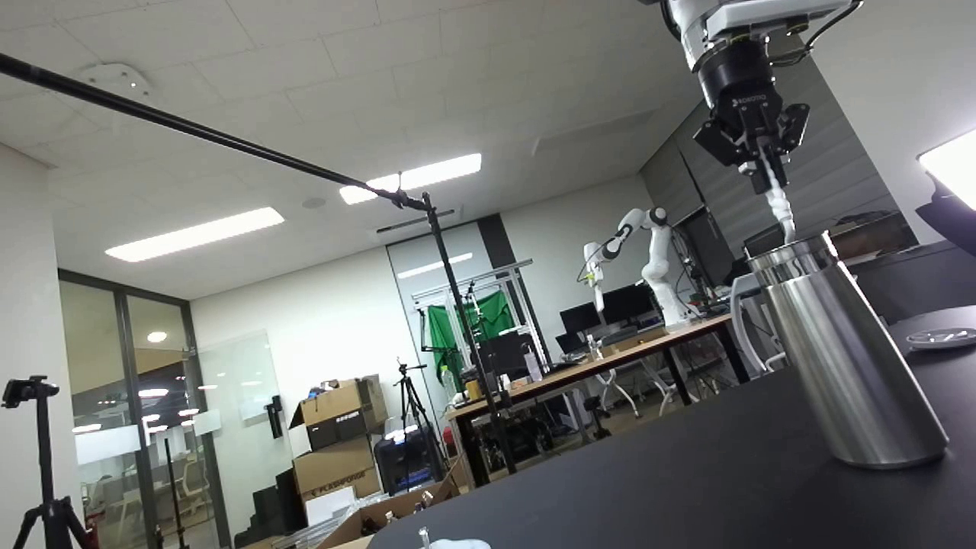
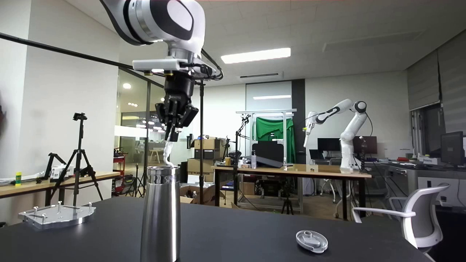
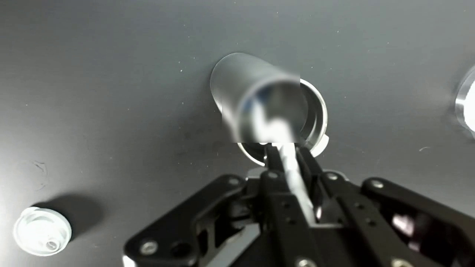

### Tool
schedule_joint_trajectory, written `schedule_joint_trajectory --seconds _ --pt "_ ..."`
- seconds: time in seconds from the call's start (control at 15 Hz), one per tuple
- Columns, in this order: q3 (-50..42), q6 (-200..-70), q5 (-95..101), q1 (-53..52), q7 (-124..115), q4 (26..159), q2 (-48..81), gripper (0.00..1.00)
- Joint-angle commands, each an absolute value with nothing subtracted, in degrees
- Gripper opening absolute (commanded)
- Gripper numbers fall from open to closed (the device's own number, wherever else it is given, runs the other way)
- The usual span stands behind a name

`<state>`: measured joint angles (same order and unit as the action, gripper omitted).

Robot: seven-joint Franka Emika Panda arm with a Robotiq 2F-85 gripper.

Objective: Use the brush to scrub inside the jar

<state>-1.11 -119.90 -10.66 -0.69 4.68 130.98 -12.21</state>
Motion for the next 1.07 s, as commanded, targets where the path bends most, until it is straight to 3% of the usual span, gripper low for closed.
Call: schedule_joint_trajectory --seconds 0.0,0.6,1.0 --pt "-1.9 -116.7 -10.8 -0.6 7.0 130.4 -16.7 0.04" --pt "-1.9 -113.2 -10.2 -1.5 8.5 126.4 -23.0 0.04" --pt "-2.3 -122.2 -11.9 -1.6 10.5 135.3 -21.0 0.04"
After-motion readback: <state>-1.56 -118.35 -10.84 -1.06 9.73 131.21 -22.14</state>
